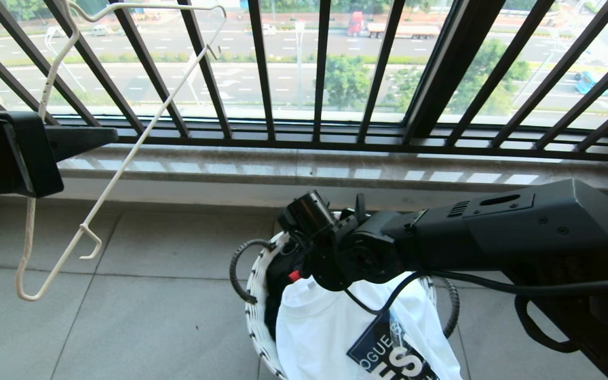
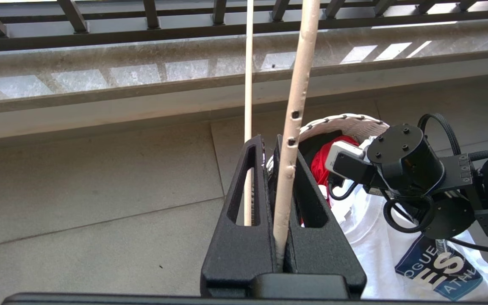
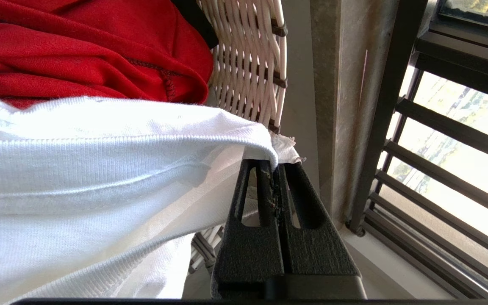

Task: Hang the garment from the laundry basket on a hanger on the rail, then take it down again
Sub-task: Pick up clothes from the basket

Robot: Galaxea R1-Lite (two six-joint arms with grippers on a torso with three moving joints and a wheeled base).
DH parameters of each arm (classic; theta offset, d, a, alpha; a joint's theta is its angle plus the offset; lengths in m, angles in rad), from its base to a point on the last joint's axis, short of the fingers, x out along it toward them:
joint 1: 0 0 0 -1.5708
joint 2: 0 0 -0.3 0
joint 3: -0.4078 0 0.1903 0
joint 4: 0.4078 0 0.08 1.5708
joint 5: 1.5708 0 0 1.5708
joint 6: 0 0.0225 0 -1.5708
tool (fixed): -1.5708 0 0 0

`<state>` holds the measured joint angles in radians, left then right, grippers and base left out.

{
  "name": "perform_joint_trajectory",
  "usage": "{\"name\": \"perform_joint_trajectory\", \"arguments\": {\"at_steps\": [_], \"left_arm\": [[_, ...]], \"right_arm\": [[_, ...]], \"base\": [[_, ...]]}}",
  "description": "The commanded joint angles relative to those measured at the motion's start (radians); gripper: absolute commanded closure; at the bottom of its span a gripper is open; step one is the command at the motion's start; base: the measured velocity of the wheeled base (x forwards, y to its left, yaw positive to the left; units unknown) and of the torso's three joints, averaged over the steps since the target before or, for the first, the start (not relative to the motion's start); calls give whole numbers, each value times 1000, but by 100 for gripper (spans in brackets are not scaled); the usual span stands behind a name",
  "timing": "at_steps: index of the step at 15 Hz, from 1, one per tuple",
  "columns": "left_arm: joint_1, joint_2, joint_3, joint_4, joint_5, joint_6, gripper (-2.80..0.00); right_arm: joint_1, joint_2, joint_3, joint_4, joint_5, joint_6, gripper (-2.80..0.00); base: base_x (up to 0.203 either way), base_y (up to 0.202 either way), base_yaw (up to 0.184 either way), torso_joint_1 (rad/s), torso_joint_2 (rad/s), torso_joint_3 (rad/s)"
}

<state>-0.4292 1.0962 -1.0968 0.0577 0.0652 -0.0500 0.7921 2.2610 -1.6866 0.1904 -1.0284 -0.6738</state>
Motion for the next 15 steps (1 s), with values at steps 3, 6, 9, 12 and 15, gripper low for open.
{"name": "perform_joint_trajectory", "arguments": {"at_steps": [3,6,9,12,15], "left_arm": [[0,2,2,2,1,-1,0],[0,3,2,2,1,1,0],[0,-1,2,2,1,1,0],[0,-6,3,2,1,13,0],[-2,-4,4,2,1,13,0]], "right_arm": [[4,-36,25,-3,0,11,0],[33,-103,69,2,36,89,0],[70,-200,120,3,121,221,0],[82,-278,183,1,146,311,0],[99,-352,244,0,230,425,0]], "base": [[0,0,0,0,0,0],[0,0,0,0,0,0],[0,0,0,0,0,0],[0,0,0,0,0,0],[0,0,0,0,0,0]]}}
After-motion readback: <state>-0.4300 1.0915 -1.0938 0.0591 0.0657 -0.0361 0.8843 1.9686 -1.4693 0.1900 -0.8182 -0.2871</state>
